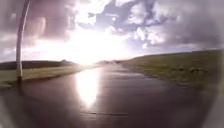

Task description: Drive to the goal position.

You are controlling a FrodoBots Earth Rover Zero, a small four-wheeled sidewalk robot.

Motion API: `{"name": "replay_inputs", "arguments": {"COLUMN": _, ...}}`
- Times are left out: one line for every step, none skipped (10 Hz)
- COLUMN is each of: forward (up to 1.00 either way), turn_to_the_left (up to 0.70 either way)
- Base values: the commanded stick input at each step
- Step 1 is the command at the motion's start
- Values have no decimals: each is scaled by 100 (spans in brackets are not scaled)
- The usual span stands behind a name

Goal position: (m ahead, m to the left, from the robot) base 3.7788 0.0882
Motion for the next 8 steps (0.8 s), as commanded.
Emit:
{"name": "replay_inputs", "arguments": {"forward": 70, "turn_to_the_left": 0}}
{"name": "replay_inputs", "arguments": {"forward": 70, "turn_to_the_left": 0}}
{"name": "replay_inputs", "arguments": {"forward": 70, "turn_to_the_left": 0}}
{"name": "replay_inputs", "arguments": {"forward": 70, "turn_to_the_left": 0}}
{"name": "replay_inputs", "arguments": {"forward": 70, "turn_to_the_left": 0}}
{"name": "replay_inputs", "arguments": {"forward": 70, "turn_to_the_left": 0}}
{"name": "replay_inputs", "arguments": {"forward": 70, "turn_to_the_left": 0}}
{"name": "replay_inputs", "arguments": {"forward": 70, "turn_to_the_left": 0}}
